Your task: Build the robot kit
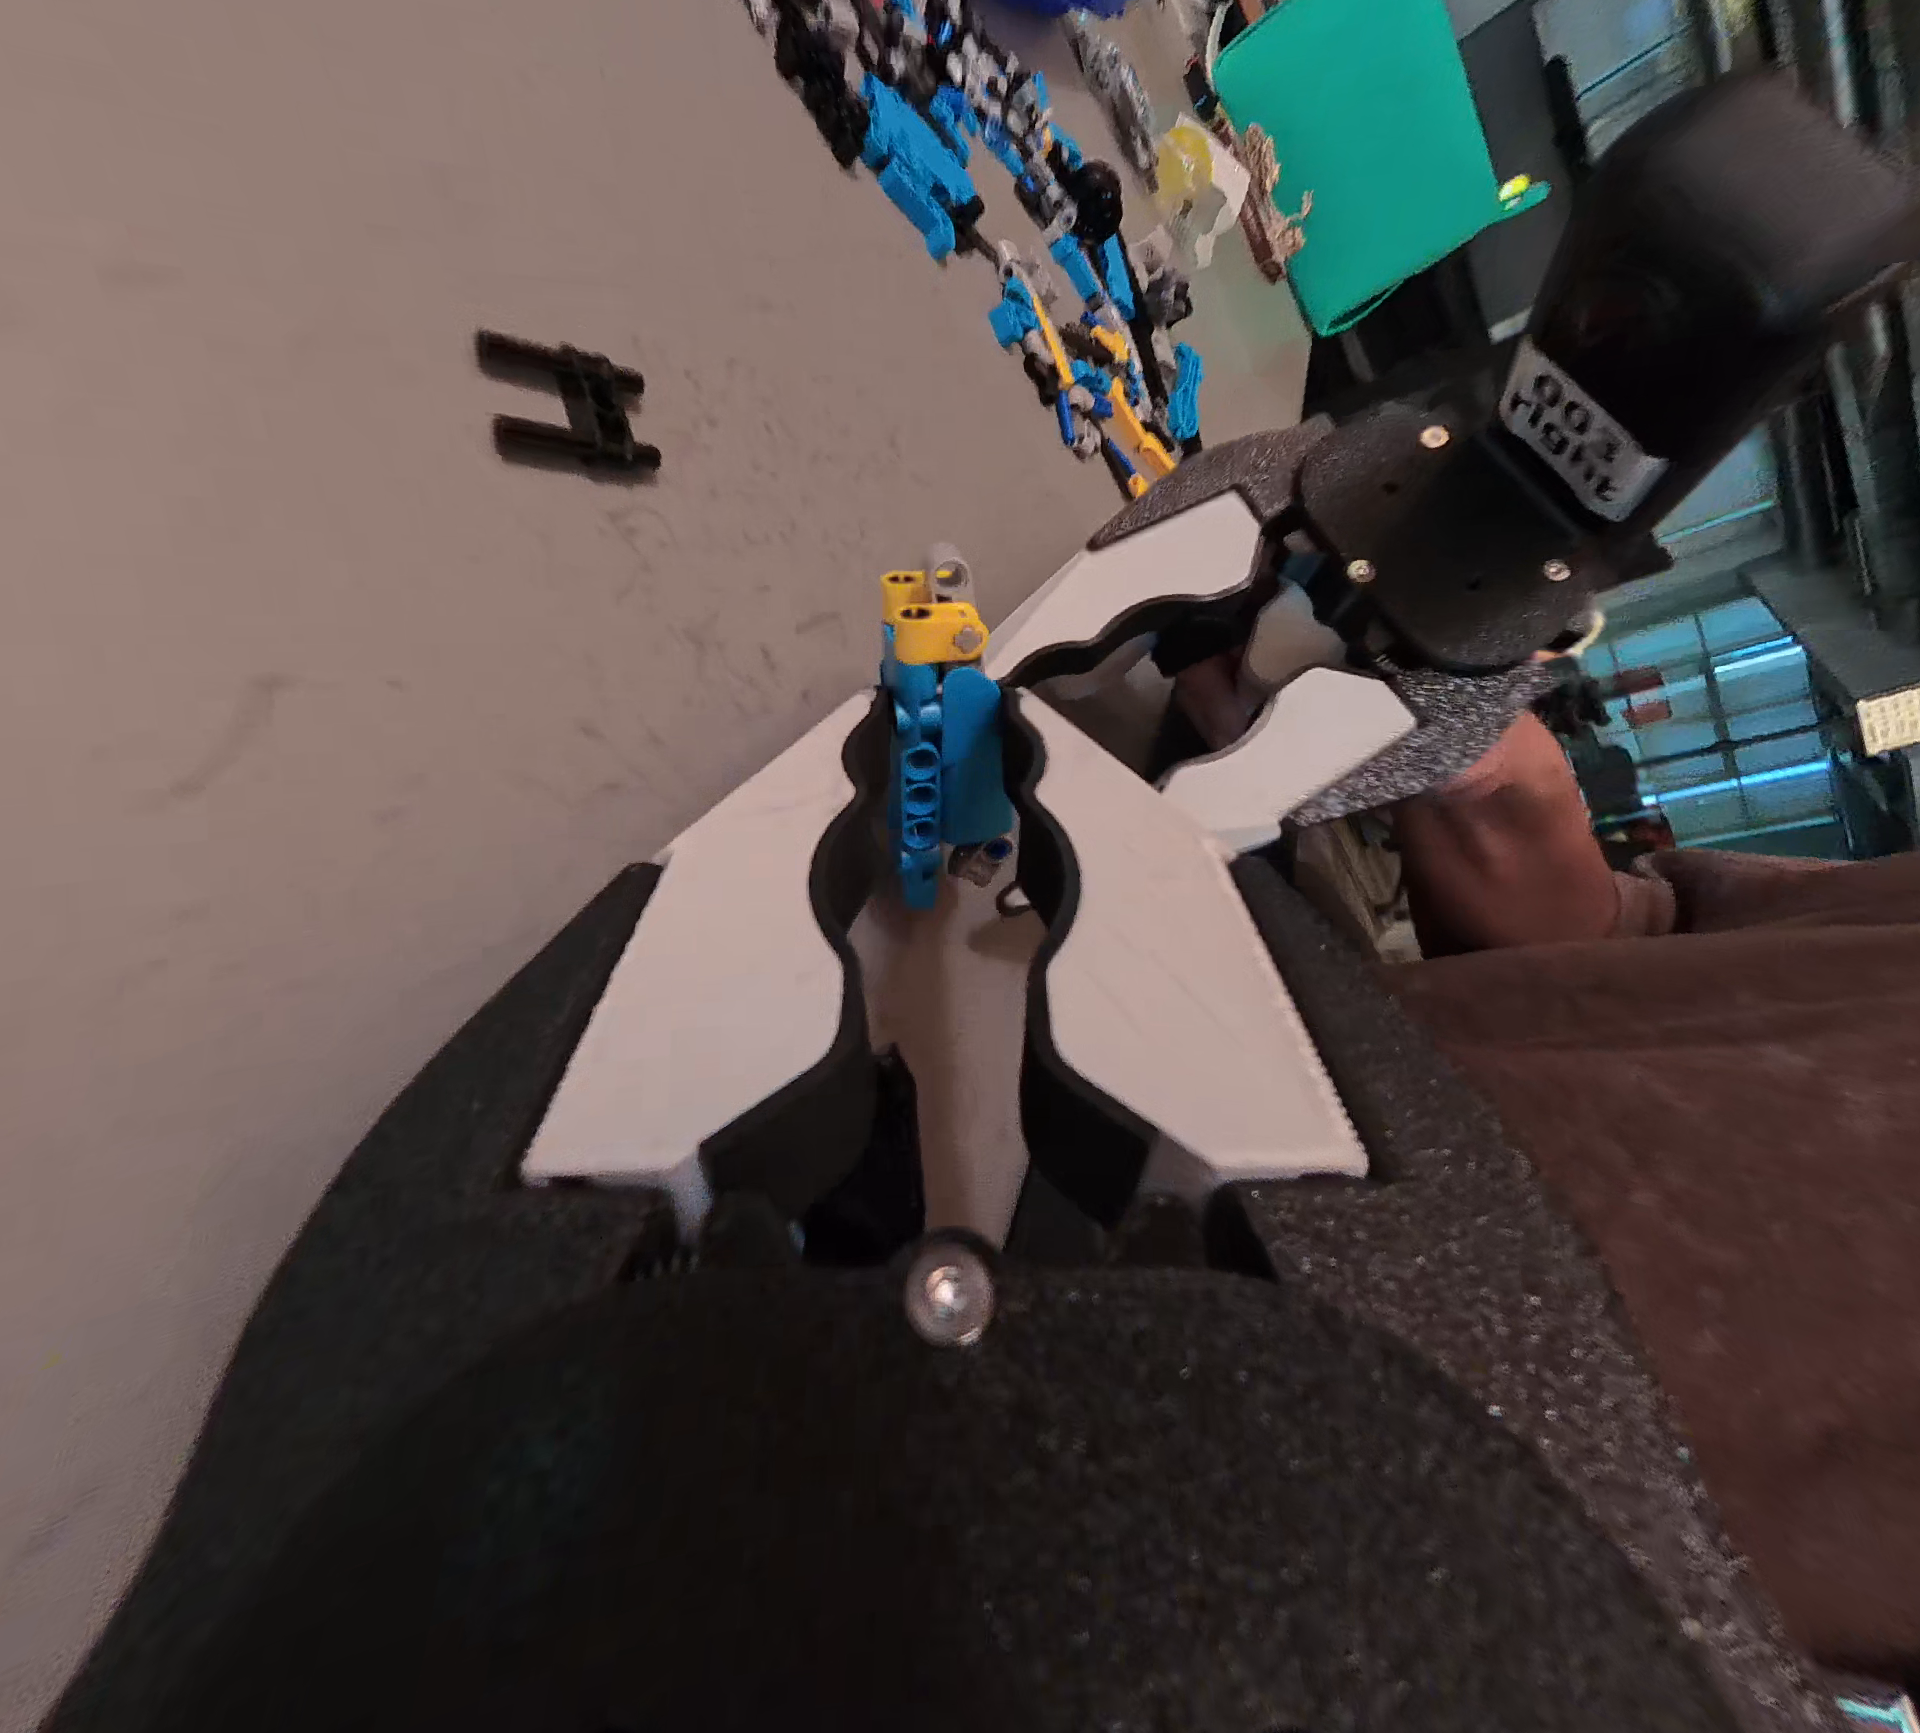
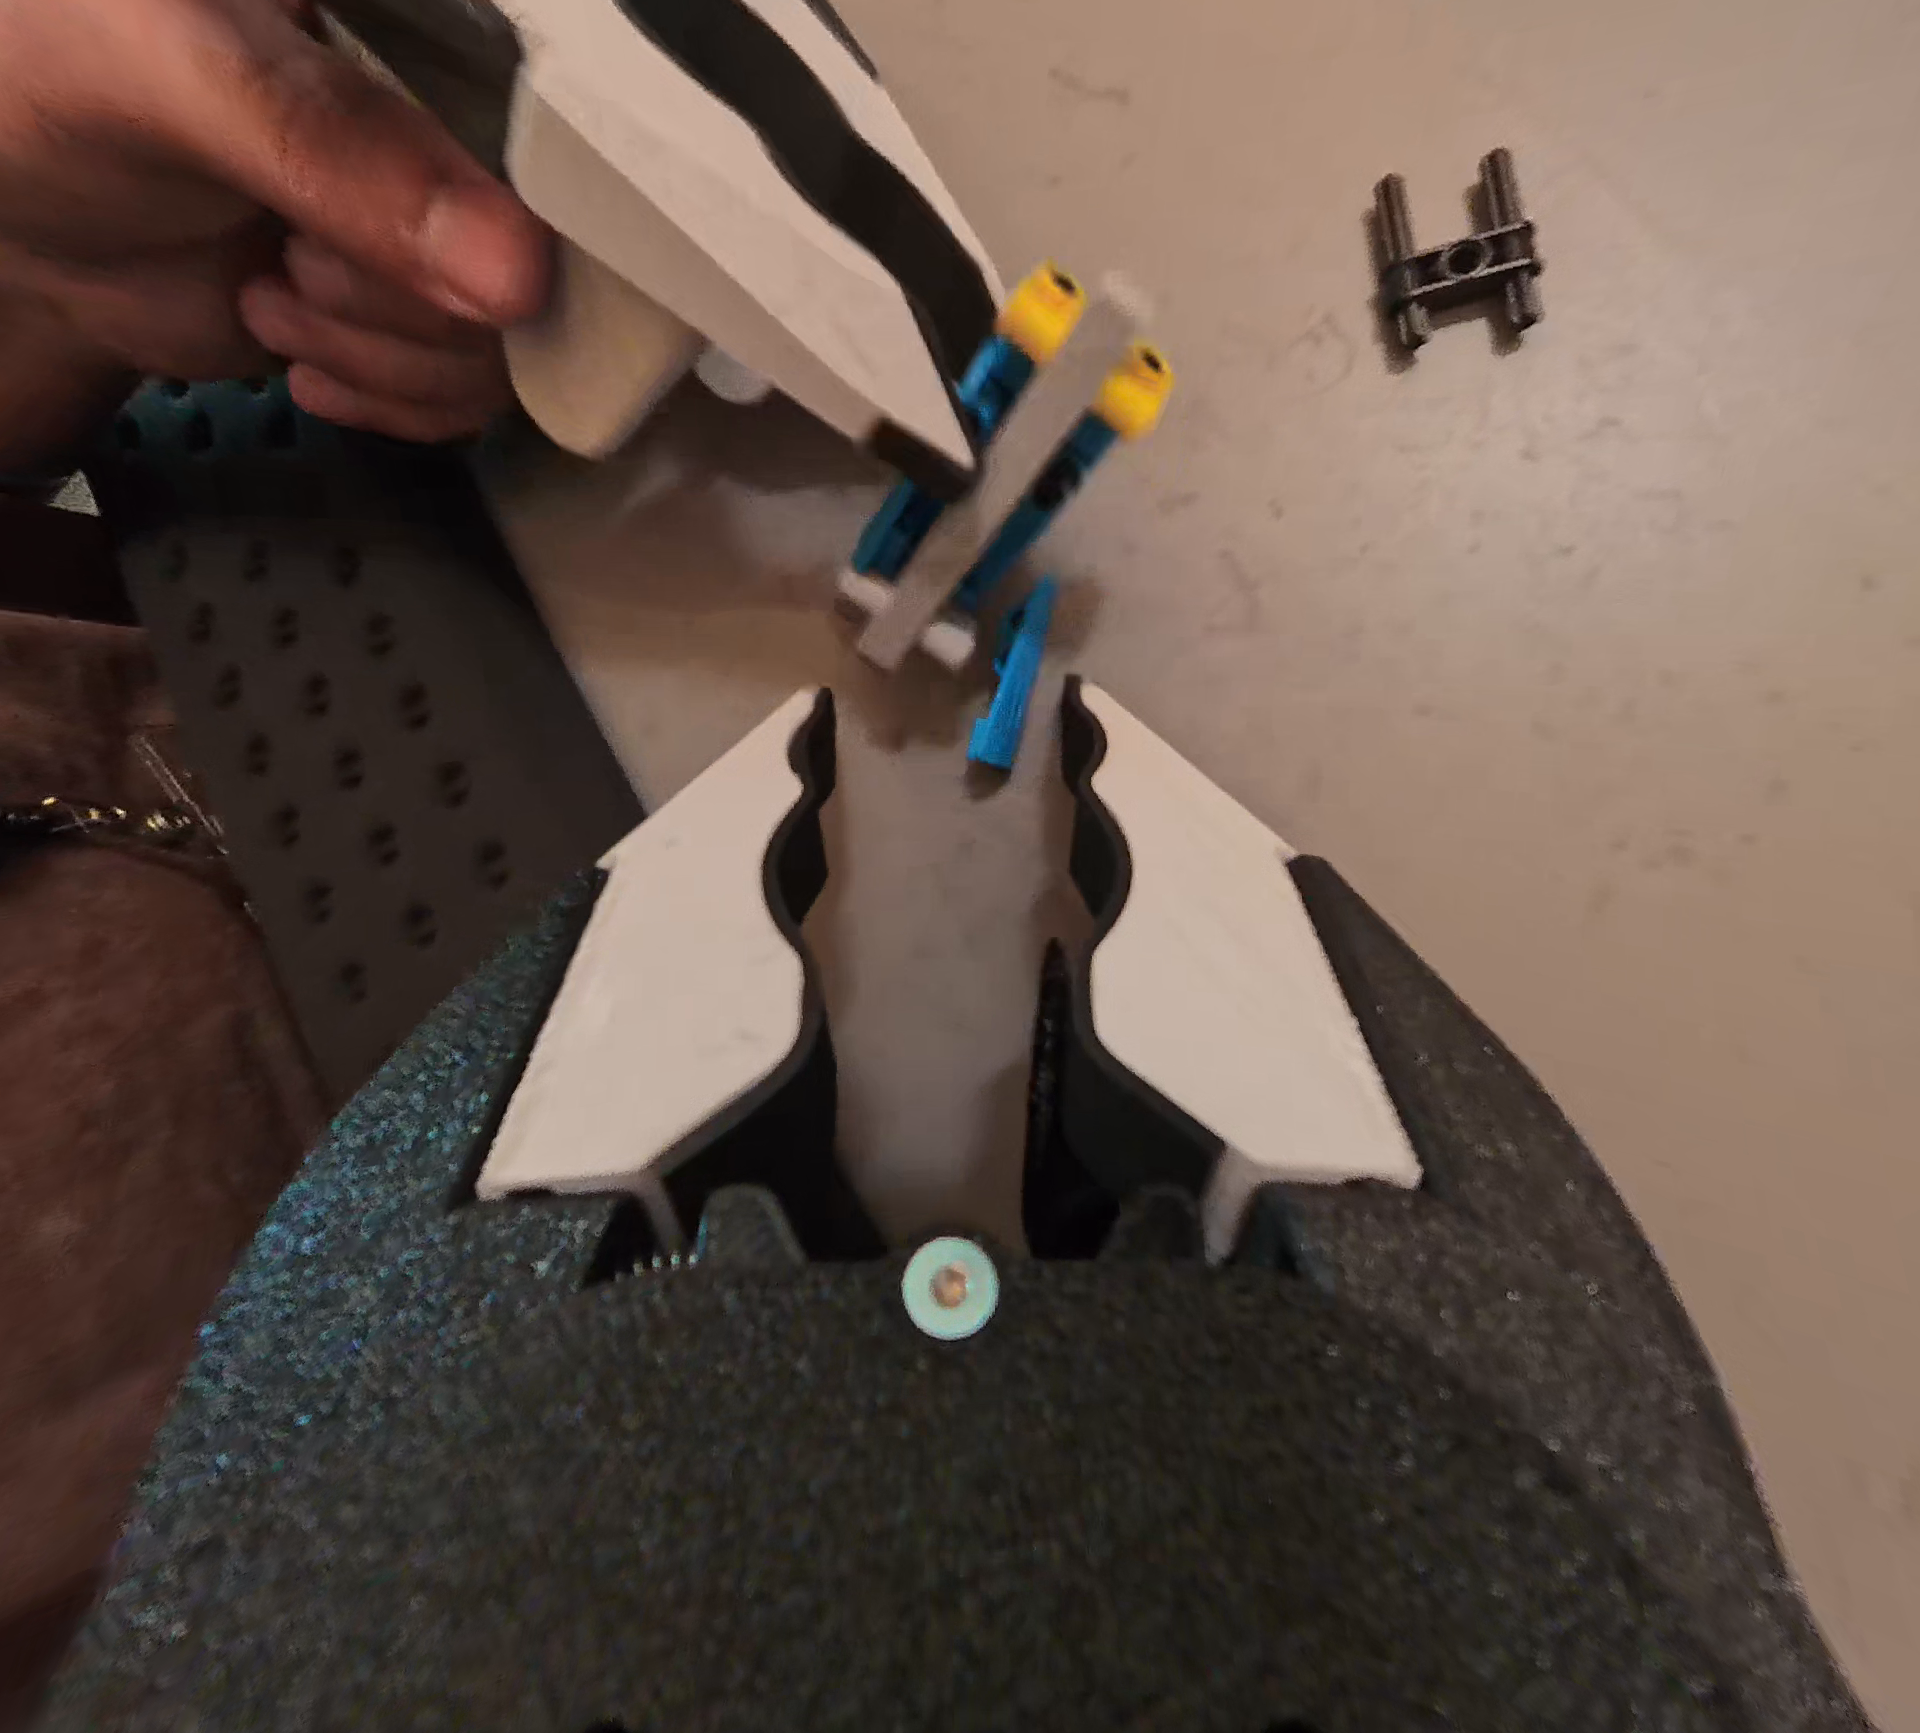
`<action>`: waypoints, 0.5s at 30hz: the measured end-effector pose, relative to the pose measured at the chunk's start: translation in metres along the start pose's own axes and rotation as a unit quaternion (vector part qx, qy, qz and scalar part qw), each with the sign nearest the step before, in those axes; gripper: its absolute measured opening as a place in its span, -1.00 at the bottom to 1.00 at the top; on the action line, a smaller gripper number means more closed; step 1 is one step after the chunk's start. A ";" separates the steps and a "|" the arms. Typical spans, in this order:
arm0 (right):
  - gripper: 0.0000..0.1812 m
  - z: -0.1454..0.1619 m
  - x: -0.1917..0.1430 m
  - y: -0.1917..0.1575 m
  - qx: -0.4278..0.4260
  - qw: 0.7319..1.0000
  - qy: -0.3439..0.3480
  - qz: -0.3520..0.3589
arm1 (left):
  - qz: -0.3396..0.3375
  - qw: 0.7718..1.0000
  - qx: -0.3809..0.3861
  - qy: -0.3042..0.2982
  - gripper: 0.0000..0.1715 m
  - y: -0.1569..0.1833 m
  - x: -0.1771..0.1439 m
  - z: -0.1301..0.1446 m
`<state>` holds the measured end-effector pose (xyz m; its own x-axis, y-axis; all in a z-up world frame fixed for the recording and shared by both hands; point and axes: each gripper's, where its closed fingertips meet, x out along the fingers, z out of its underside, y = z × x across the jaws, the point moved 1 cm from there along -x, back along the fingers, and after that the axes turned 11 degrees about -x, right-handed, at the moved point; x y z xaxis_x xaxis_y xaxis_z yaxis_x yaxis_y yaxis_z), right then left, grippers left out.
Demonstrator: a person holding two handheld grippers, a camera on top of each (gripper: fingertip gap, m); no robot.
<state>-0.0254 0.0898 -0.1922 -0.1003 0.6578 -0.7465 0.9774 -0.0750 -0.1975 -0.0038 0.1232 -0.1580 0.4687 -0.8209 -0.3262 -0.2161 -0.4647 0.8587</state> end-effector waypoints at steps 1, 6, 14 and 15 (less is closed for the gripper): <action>-0.53 -0.001 -0.003 0.003 -0.001 1.000 0.000 0.007 | 0.008 1.000 0.008 0.019 -0.77 0.003 -0.007 -0.006; -0.71 -0.009 -0.006 0.010 -0.006 0.998 -0.019 0.052 | 0.043 0.988 0.066 0.130 -0.76 0.019 -0.053 -0.031; -0.81 -0.007 -0.003 0.004 -0.136 0.986 -0.077 0.052 | 0.078 0.970 0.130 0.189 -0.76 0.032 -0.073 -0.029; -0.81 -0.008 -0.003 0.001 -0.174 0.980 -0.083 0.043 | 0.078 0.970 0.133 0.186 -0.76 0.032 -0.072 -0.028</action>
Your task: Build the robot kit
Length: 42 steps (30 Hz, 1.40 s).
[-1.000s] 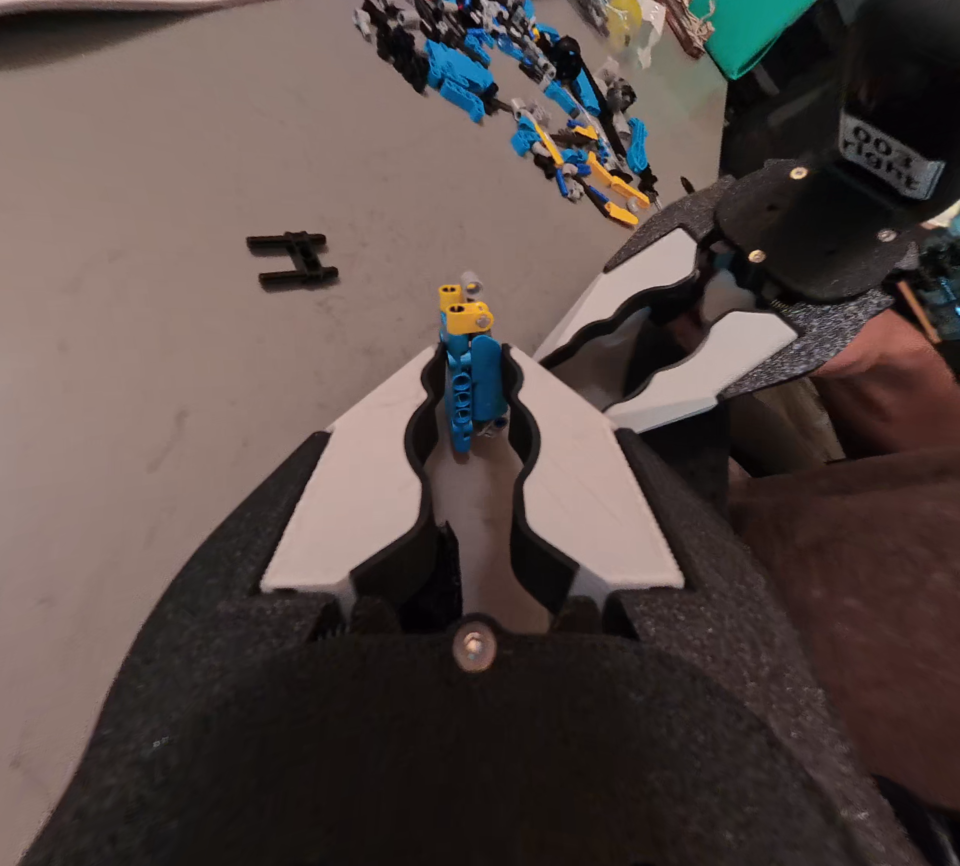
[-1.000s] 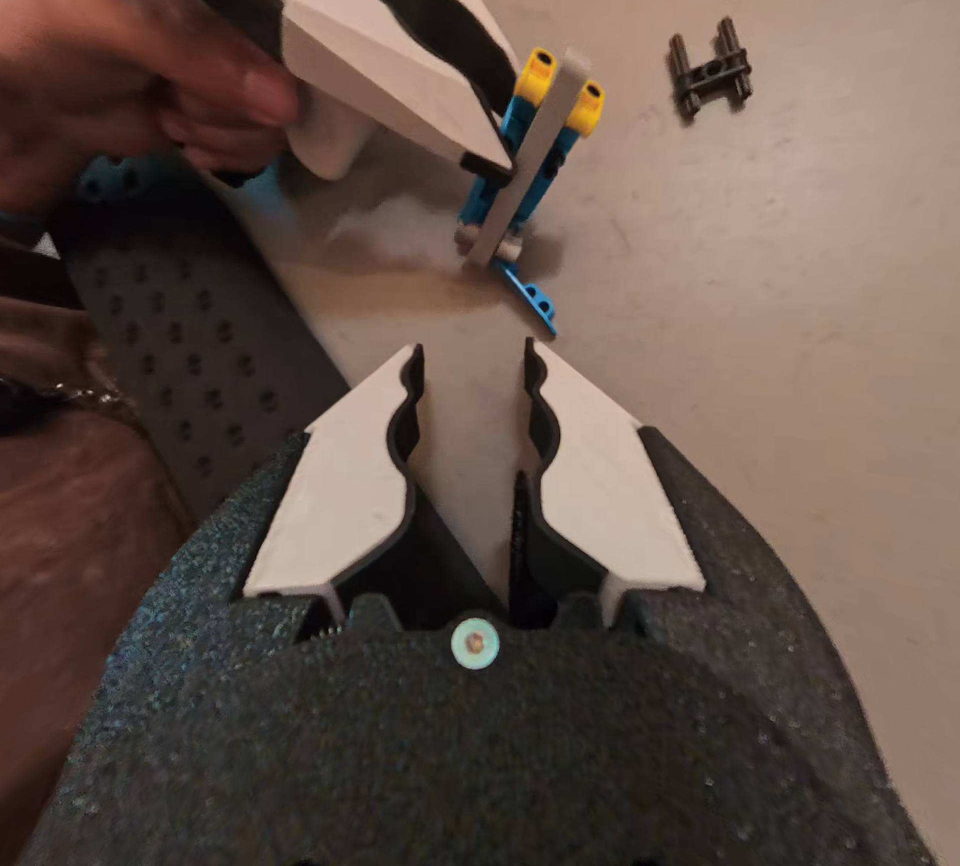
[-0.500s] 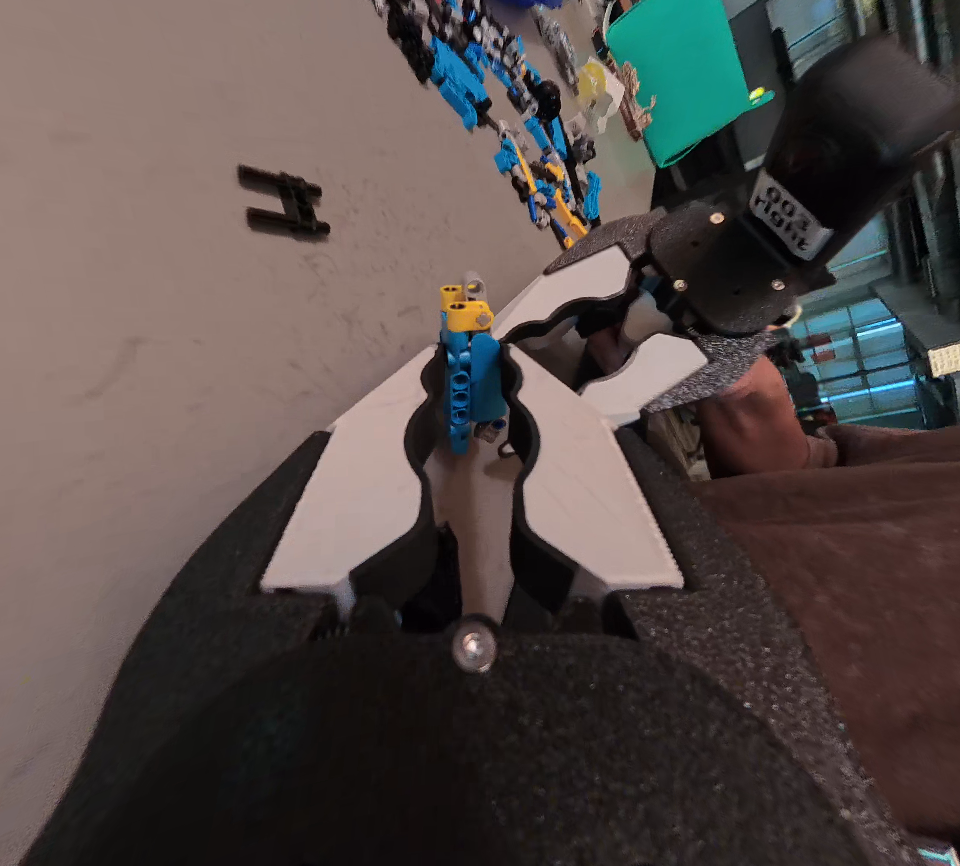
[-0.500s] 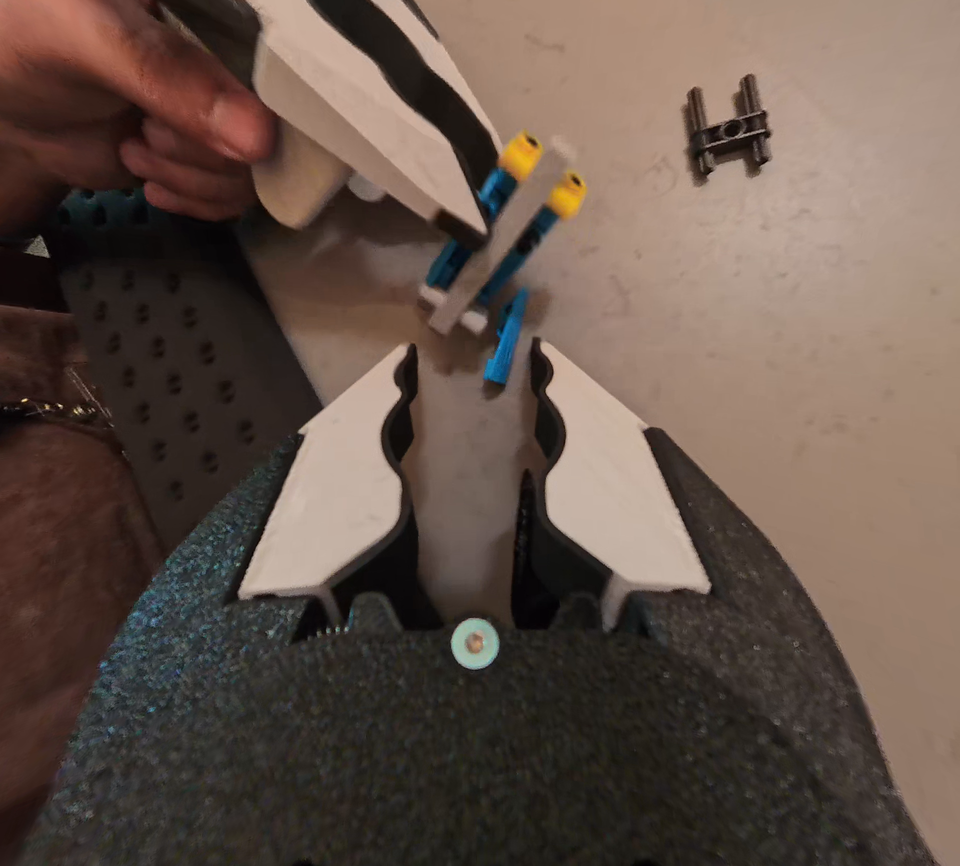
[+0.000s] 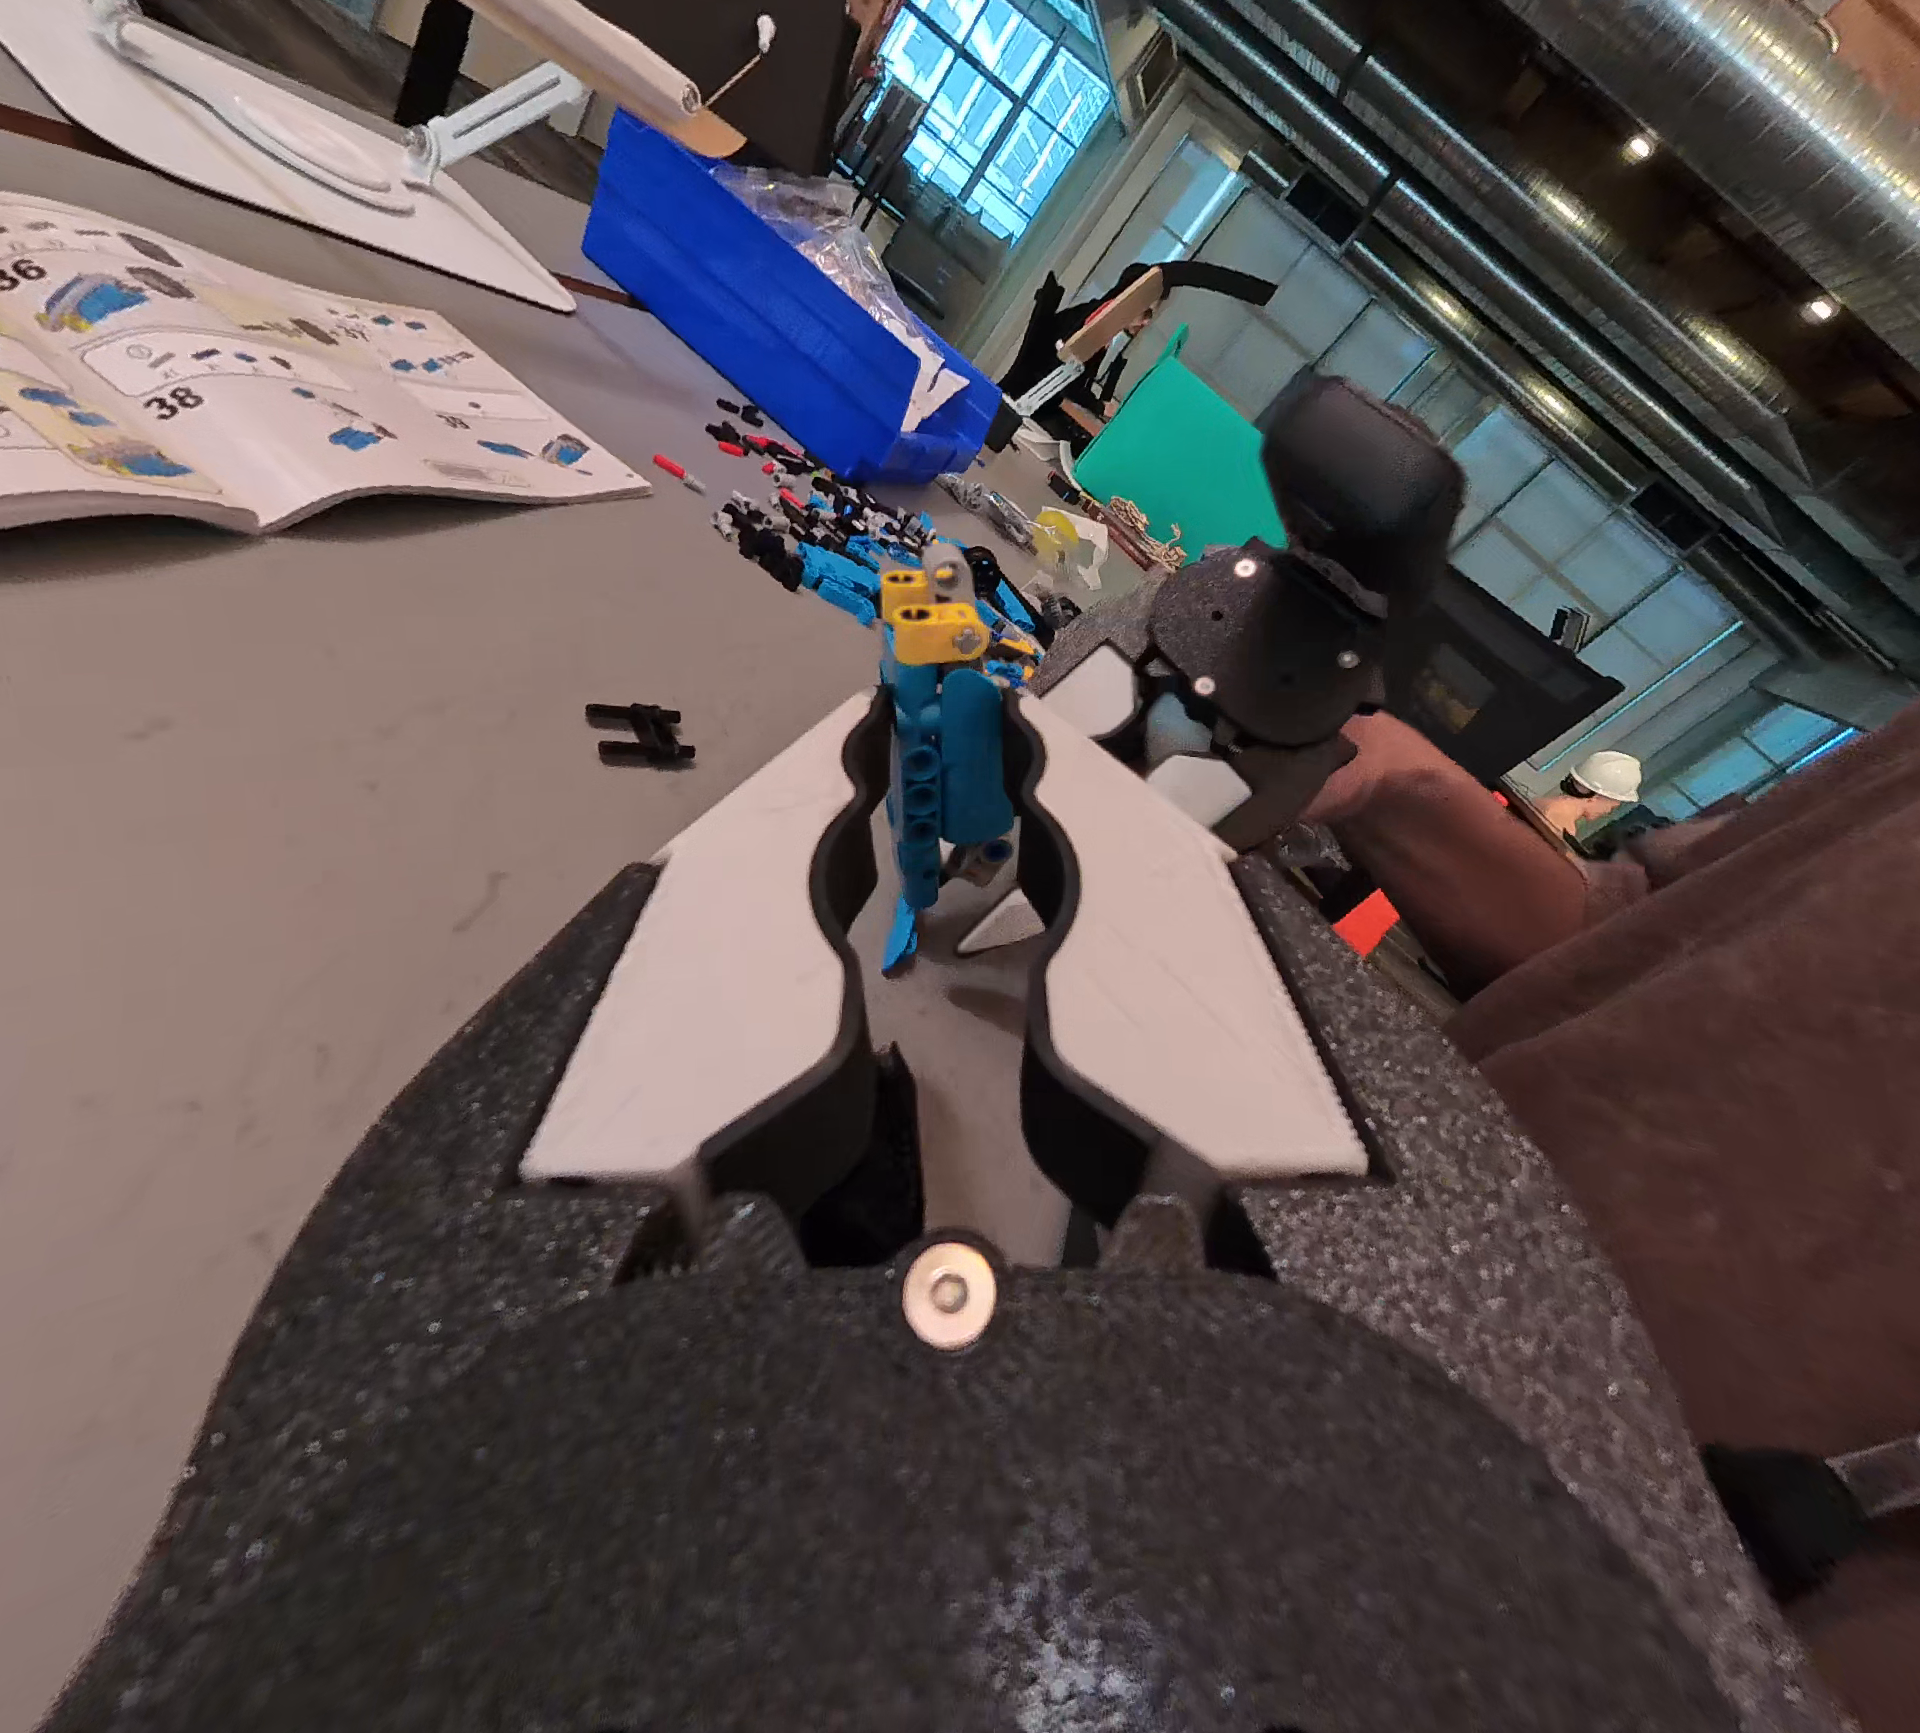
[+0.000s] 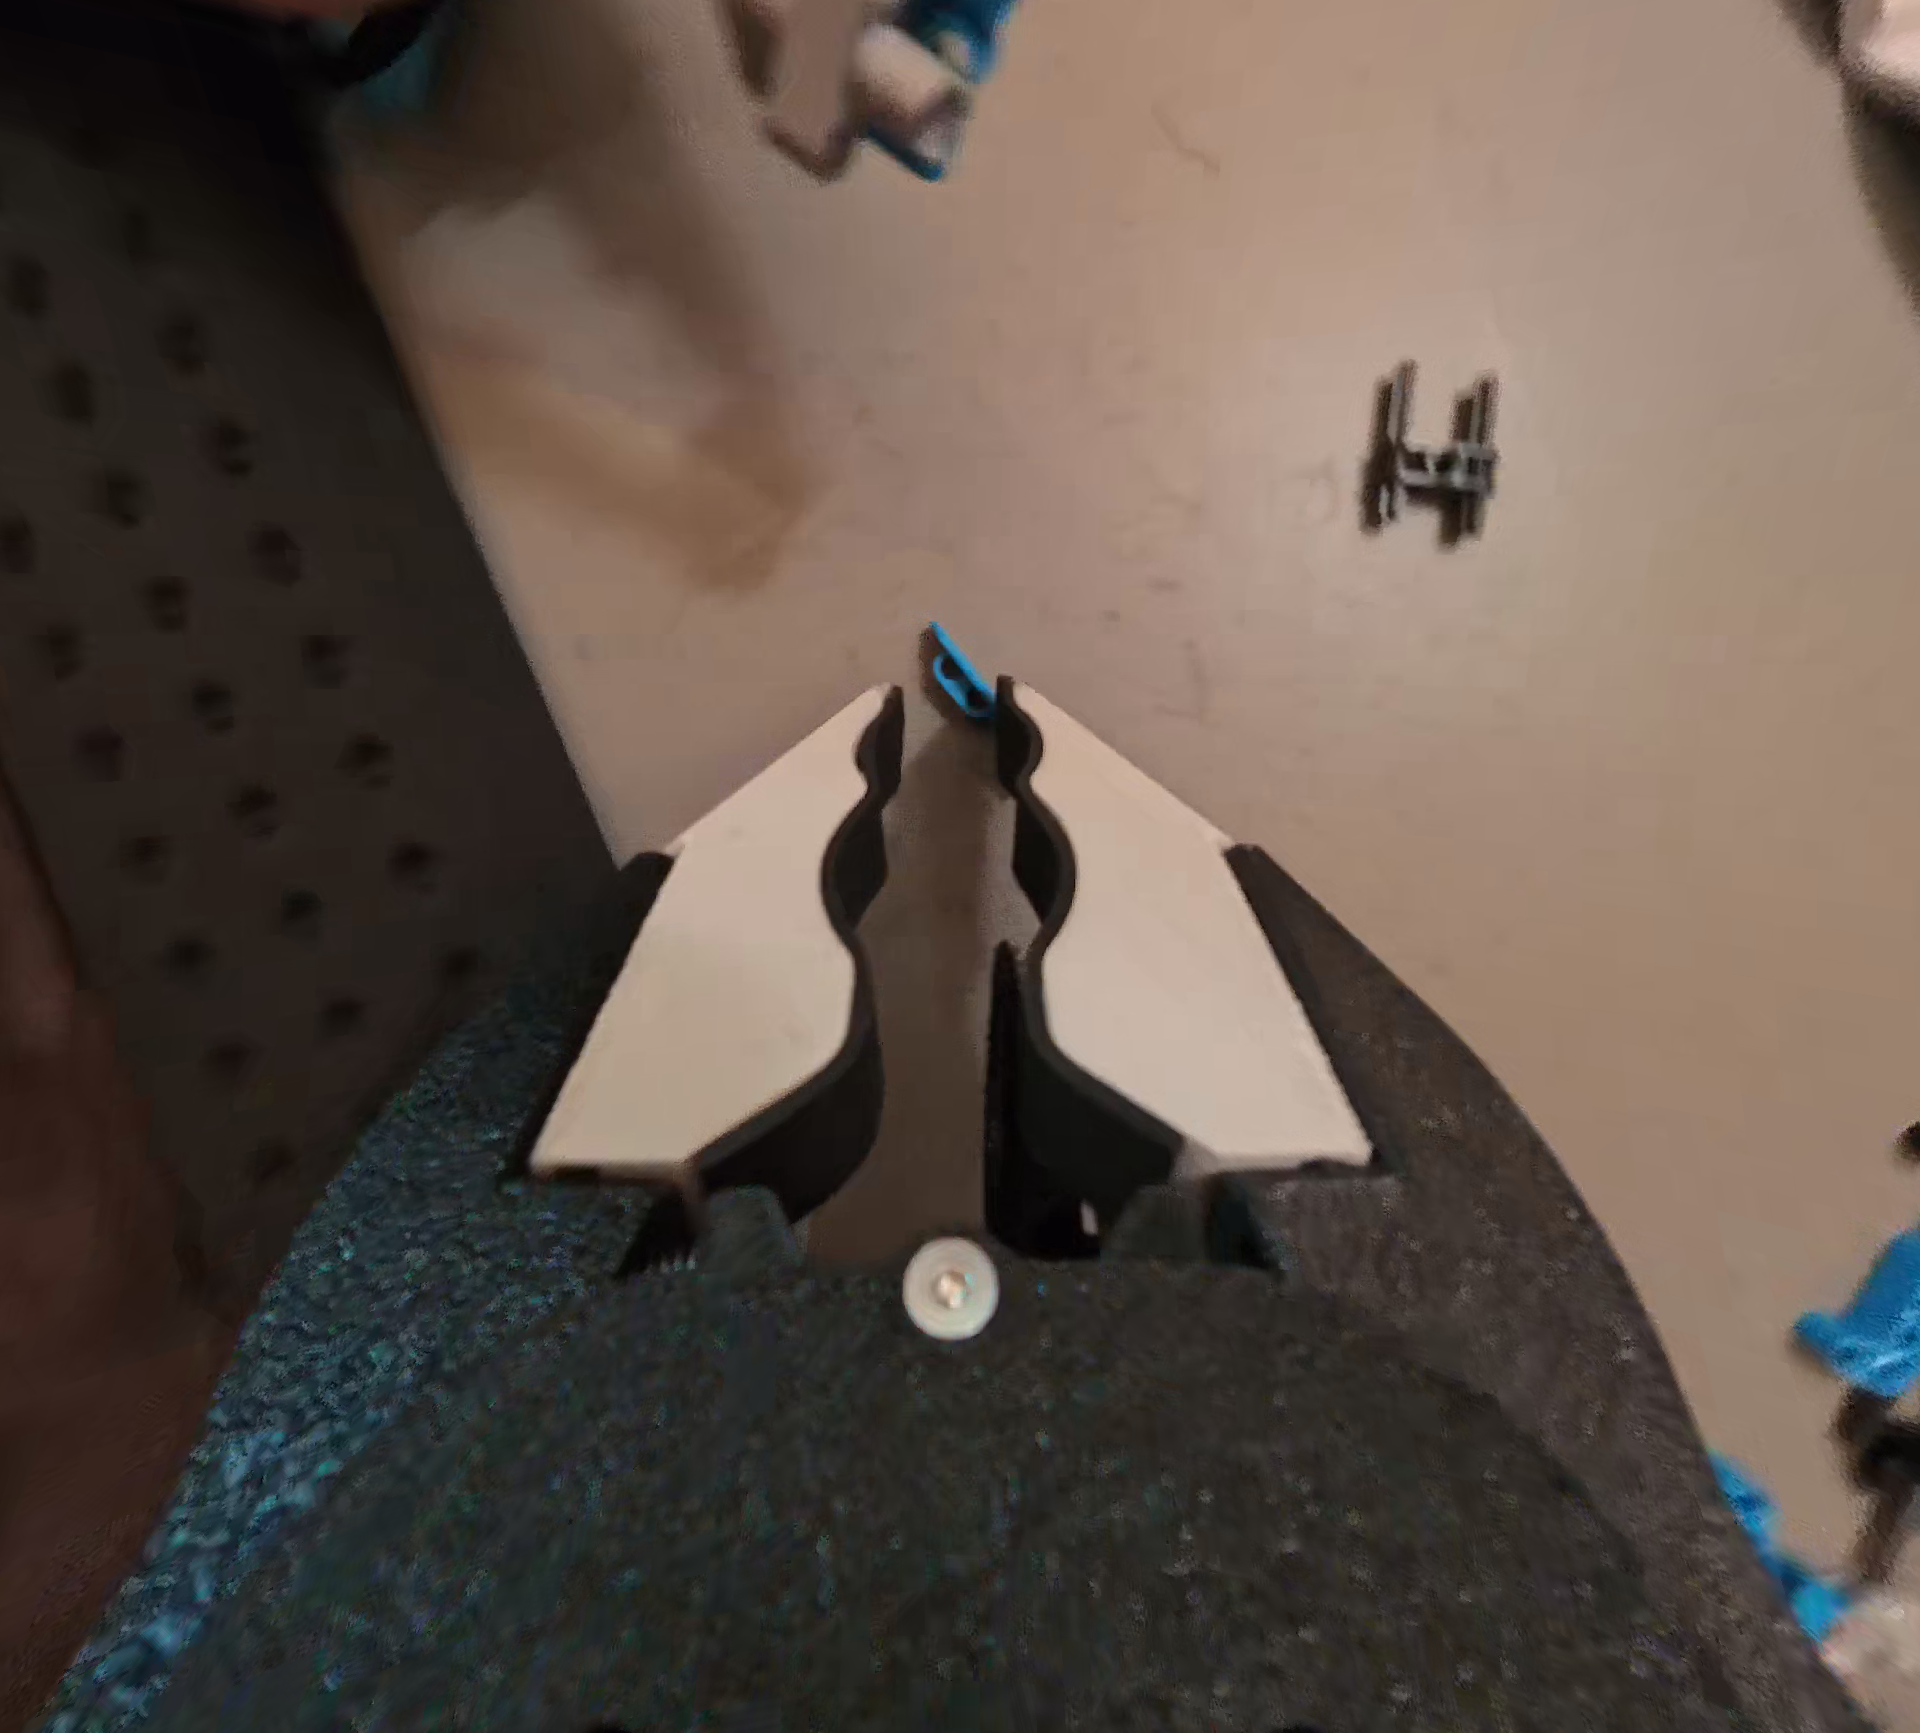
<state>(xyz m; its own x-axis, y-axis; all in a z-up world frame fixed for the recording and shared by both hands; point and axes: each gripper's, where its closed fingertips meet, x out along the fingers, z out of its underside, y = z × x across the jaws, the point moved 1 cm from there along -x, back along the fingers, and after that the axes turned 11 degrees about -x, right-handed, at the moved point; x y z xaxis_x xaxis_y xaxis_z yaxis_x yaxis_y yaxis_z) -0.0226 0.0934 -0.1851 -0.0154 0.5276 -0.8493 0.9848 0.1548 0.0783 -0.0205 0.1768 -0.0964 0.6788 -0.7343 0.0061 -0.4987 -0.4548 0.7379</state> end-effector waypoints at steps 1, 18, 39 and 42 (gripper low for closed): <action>-0.81 -0.003 -0.001 -0.003 -0.046 0.999 -0.001 -0.004 | -0.003 1.000 -0.001 -0.003 -0.76 -0.002 0.000 0.001; -0.92 0.004 0.015 0.004 -0.221 0.966 -0.081 -0.106 | 0.000 1.000 0.001 -0.002 -0.77 -0.001 -0.003 0.003; -0.92 -0.113 -0.038 0.041 0.068 0.969 0.231 0.057 | 0.026 0.998 -0.041 0.042 -0.77 -0.002 -0.012 -0.013; -0.92 -0.115 -0.036 0.035 0.081 0.965 0.246 0.043 | 0.024 0.998 -0.038 0.041 -0.77 -0.002 -0.012 -0.012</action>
<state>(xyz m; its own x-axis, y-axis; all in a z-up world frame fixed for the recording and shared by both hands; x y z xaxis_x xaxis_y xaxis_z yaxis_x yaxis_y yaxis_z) -0.0075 0.1759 -0.0912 0.0263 0.8712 -0.4902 0.9996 -0.0184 0.0209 -0.0209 0.1922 -0.0899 0.6979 -0.7098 0.0955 -0.4922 -0.3785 0.7839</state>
